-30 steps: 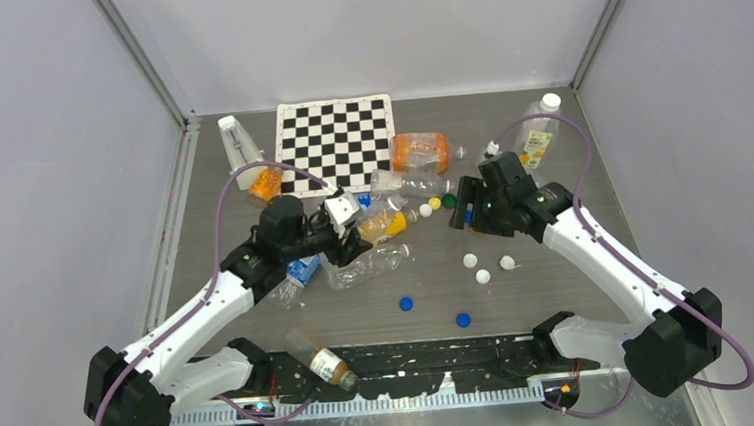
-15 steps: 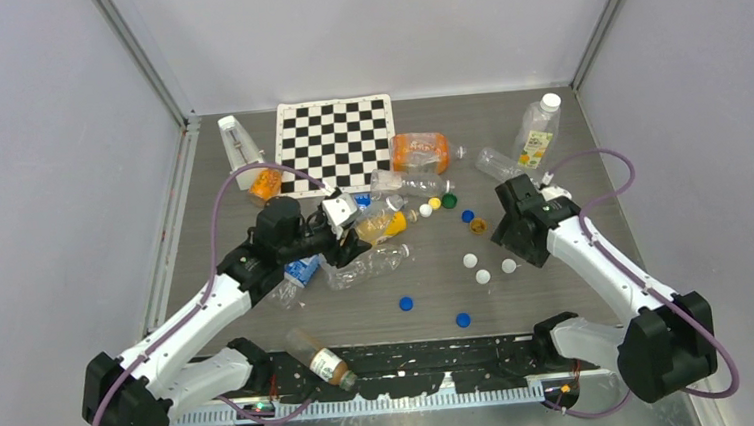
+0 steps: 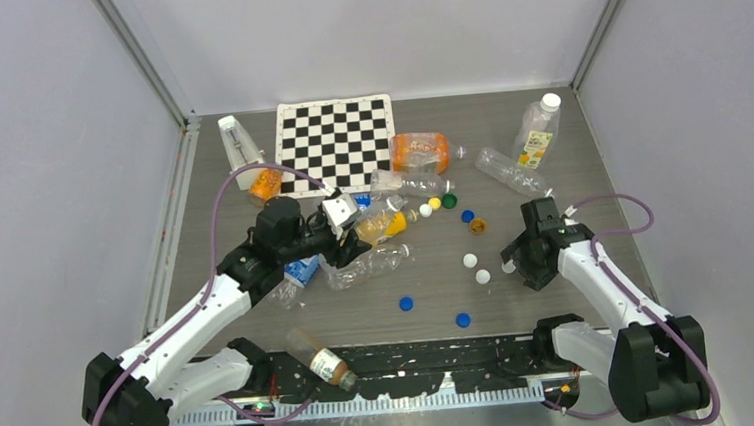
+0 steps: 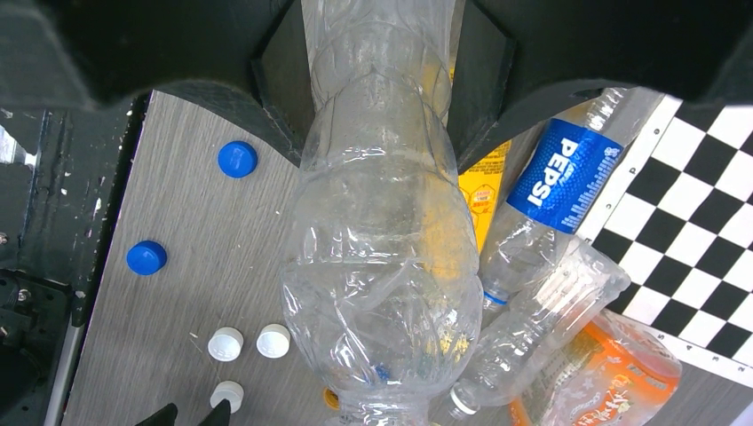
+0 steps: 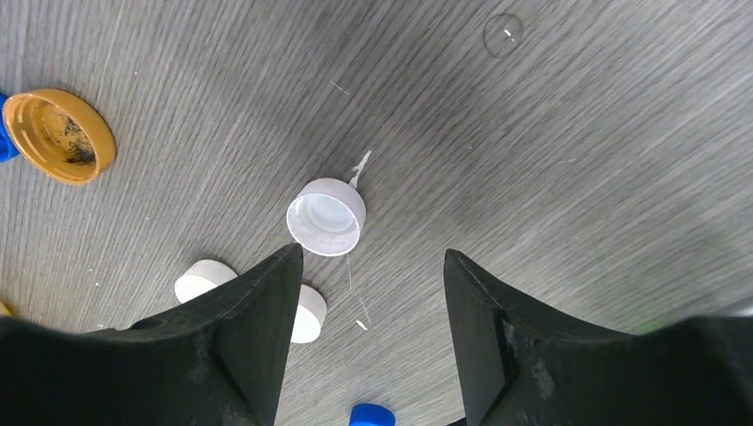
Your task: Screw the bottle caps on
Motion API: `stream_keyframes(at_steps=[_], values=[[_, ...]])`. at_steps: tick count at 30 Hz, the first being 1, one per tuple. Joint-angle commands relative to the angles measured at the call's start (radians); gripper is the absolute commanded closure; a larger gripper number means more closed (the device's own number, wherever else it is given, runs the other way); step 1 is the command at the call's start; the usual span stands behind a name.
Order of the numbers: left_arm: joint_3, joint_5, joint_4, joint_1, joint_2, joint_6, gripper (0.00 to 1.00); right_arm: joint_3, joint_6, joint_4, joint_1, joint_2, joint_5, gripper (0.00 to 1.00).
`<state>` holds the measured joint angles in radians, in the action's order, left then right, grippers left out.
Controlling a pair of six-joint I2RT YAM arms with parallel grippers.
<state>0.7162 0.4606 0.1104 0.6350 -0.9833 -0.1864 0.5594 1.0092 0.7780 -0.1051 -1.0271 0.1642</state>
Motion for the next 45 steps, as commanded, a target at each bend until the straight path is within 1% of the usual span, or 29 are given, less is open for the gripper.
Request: stream_keyframes(at_steps=[1, 9, 18, 21, 22, 24, 27, 32, 36, 39, 45], values=[[0.032, 0.020, -0.016, 0.005, 0.018, 0.009, 1.00, -0.022, 0.014, -0.078, 0.012, -0.015, -0.035, 0.36], [0.031, 0.018, -0.013, 0.004, 0.020, 0.007, 1.00, -0.048, -0.008, -0.160, 0.019, -0.091, -0.049, 0.39], [0.031, 0.018, -0.011, 0.003, 0.023, 0.006, 1.00, -0.021, -0.045, -0.174, 0.020, -0.176, -0.020, 0.46], [0.031, 0.018, -0.008, 0.003, 0.026, 0.006, 1.00, -0.014, -0.052, -0.163, 0.019, -0.172, -0.022, 0.45], [0.031, 0.018, -0.008, 0.003, 0.027, 0.004, 1.00, -0.008, -0.053, -0.155, 0.019, -0.164, -0.020, 0.42], [0.031, 0.018, -0.008, 0.004, 0.027, 0.005, 1.00, 0.004, -0.048, -0.121, 0.019, -0.142, -0.014, 0.40], [0.032, 0.020, -0.009, 0.003, 0.026, 0.004, 1.00, 0.013, -0.031, -0.062, 0.020, -0.092, 0.007, 0.39], [0.032, 0.023, -0.006, 0.004, 0.030, 0.004, 1.00, 0.016, 0.001, 0.003, 0.026, 0.000, 0.046, 0.41], [0.032, 0.026, -0.008, 0.004, 0.028, 0.004, 1.00, 0.004, 0.014, 0.017, 0.034, 0.025, 0.059, 0.44], [0.032, 0.028, -0.006, 0.003, 0.029, 0.005, 1.00, -0.005, 0.017, 0.012, 0.036, 0.019, 0.062, 0.45], [0.034, 0.029, -0.006, 0.004, 0.026, 0.004, 1.00, -0.014, -0.006, -0.050, 0.039, -0.035, 0.024, 0.47]])
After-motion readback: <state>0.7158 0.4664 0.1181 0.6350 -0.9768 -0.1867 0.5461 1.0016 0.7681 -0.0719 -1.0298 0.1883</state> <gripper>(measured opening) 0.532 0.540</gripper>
